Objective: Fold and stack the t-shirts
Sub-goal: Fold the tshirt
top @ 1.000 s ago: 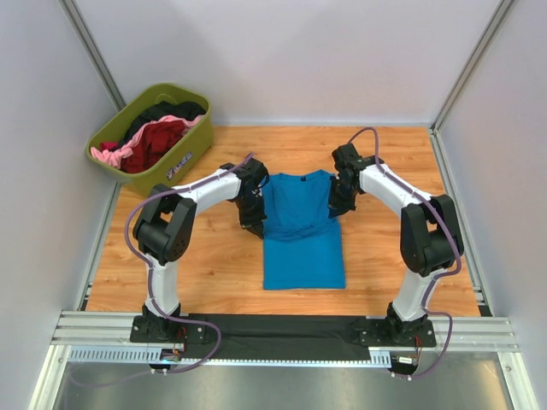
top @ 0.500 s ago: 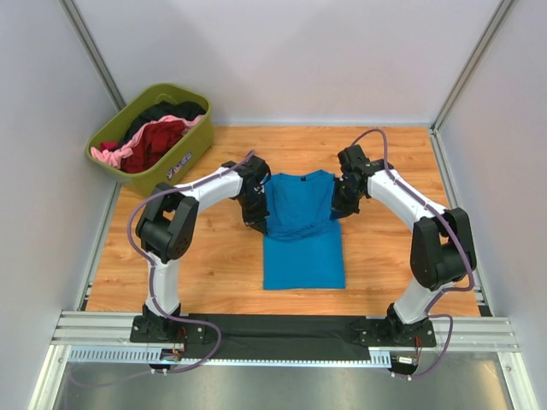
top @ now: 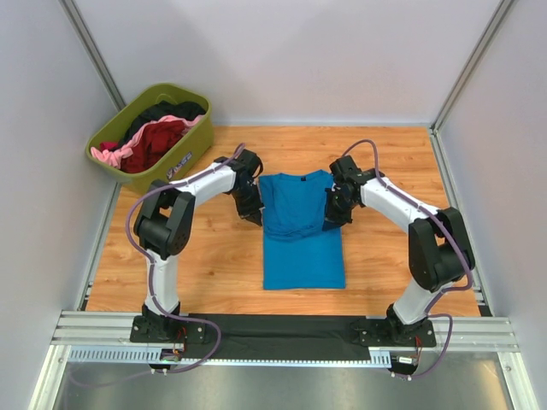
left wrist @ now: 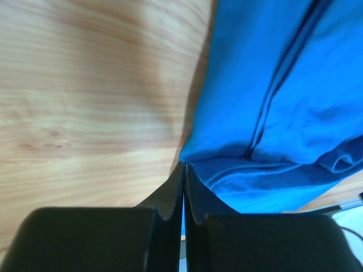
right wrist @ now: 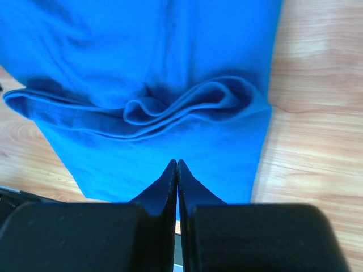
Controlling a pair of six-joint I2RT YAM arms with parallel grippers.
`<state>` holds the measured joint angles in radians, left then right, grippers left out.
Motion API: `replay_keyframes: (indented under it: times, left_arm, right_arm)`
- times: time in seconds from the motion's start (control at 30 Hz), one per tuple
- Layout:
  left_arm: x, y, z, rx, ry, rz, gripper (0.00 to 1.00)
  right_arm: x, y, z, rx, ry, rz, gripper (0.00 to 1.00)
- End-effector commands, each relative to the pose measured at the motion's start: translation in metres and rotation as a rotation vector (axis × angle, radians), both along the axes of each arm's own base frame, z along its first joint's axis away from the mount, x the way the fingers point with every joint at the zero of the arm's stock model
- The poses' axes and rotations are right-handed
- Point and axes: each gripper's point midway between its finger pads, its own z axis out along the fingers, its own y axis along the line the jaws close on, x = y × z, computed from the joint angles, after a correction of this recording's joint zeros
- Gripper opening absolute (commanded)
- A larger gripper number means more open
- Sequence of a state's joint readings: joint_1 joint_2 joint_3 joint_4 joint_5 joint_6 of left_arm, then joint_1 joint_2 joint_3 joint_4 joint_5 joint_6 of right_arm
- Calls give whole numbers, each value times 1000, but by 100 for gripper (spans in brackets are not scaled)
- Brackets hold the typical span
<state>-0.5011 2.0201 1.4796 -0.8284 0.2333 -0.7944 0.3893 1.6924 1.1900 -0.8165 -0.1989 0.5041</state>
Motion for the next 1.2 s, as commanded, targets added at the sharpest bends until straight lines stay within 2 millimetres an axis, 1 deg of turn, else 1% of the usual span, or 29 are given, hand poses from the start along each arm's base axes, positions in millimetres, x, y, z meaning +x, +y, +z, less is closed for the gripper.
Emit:
replay_keyframes:
  times: [0.0, 0.07, 0.1, 0.13, 0.17, 0.2, 0.27, 0.33, 0.37, 0.4, 0.47, 0.5, 0.57, 0.6, 0.63, 0.7, 0.87, 0.93, 1.17]
  left_arm:
    - [13, 1, 14, -32, -60, 50, 0]
    - [13, 2, 20, -35, -78, 50, 0]
    - [13, 2, 28, -47, -96, 50, 0]
    - [9, 3, 28, -55, -92, 48, 0]
    - [6, 3, 29, -59, -95, 45, 0]
    - [3, 4, 34, -66, -103, 45, 0]
    - [-8, 8, 30, -60, -77, 48, 0]
    - [-21, 7, 28, -75, -57, 37, 0]
    - [-22, 4, 28, -92, -63, 32, 0]
    - [-24, 1, 29, -106, -65, 29, 0]
    - [-33, -4, 26, -139, -41, 15, 0]
    - [-38, -5, 24, -150, -22, 15, 0]
    - [-39, -9, 24, -176, -25, 11, 0]
    - [-41, -10, 24, -187, -18, 6, 0]
    - [-41, -11, 25, -197, -24, 2, 0]
    - [-41, -12, 28, -208, -25, 1, 0]
    - [-40, -19, 31, -250, -30, 12, 0]
    - [-39, -22, 31, -257, -25, 18, 0]
    - [-38, -26, 32, -248, -20, 14, 0]
  right_arm:
    - [6, 20, 14, 71, -65, 16, 1]
    - [8, 26, 12, 83, -77, 23, 1]
    - [8, 30, 11, 85, -73, 30, 1]
    - [8, 32, 11, 88, -71, 33, 1]
    - [7, 34, 6, 85, -53, 37, 1]
    - [5, 39, 6, 88, -52, 47, 1]
    - [5, 45, 4, 94, -51, 50, 1]
    - [2, 54, 3, 102, -52, 63, 1]
    - [4, 58, 4, 113, -59, 55, 1]
    - [1, 65, 1, 116, -52, 66, 1]
    - [1, 76, 2, 137, -58, 72, 1]
    - [-3, 83, -2, 135, -51, 89, 0]
    - [-3, 90, -3, 129, -67, 96, 0]
    - [-3, 91, -5, 123, -67, 87, 0]
    - [-1, 93, -5, 129, -77, 84, 0]
    - [-3, 97, -7, 137, -67, 82, 0]
    - [-1, 99, -12, 128, -65, 85, 0]
    - [1, 100, -11, 123, -74, 84, 0]
    - [10, 103, -20, 105, -75, 86, 0]
